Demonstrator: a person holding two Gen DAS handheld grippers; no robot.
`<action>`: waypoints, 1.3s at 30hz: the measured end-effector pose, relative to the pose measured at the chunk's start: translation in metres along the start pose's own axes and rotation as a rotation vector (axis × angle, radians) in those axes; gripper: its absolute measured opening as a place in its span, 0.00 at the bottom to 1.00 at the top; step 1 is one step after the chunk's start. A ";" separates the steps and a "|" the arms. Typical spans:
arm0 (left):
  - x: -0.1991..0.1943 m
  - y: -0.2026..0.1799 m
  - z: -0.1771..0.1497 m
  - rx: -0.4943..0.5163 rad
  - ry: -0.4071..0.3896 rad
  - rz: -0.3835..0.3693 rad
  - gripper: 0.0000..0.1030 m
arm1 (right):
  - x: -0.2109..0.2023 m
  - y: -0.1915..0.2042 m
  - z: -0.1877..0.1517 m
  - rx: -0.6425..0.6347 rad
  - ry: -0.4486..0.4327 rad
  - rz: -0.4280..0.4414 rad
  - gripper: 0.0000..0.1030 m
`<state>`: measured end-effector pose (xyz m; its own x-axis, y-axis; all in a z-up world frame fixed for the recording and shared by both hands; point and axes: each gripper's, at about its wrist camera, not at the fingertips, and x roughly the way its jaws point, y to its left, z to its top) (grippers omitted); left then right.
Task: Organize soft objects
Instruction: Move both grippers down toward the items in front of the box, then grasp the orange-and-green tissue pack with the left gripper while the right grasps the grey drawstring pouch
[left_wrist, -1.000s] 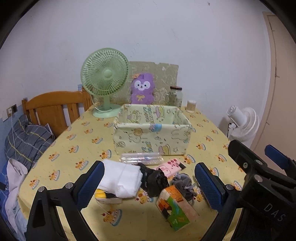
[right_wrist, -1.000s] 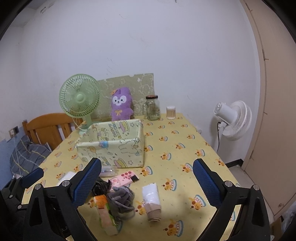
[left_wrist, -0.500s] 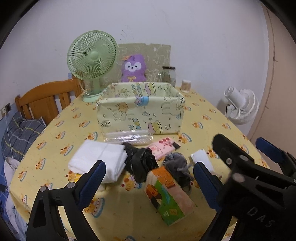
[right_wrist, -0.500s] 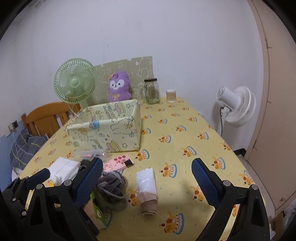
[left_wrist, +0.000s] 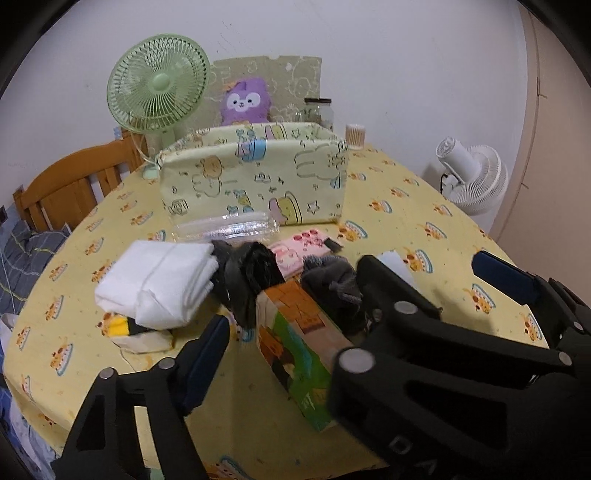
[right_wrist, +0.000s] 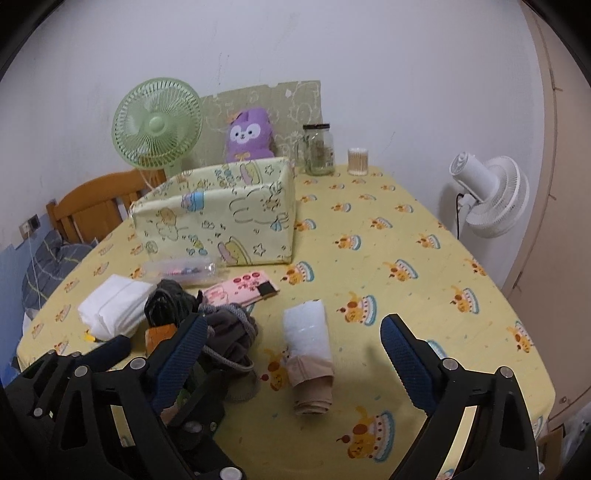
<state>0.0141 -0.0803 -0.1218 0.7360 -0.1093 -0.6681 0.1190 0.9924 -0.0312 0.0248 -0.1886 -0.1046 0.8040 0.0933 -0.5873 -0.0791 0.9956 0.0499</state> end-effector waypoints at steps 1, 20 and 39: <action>0.002 0.002 0.000 -0.005 0.008 -0.007 0.72 | 0.001 0.001 -0.001 -0.002 0.005 0.000 0.91; 0.022 0.038 0.000 -0.061 0.065 -0.063 0.33 | 0.034 0.032 0.000 -0.014 0.108 0.110 0.77; 0.019 0.037 0.006 -0.032 0.037 -0.090 0.21 | 0.046 0.035 0.002 0.036 0.148 0.147 0.49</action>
<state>0.0366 -0.0462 -0.1307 0.6982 -0.1961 -0.6885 0.1613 0.9801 -0.1155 0.0601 -0.1494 -0.1285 0.6900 0.2383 -0.6835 -0.1662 0.9712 0.1707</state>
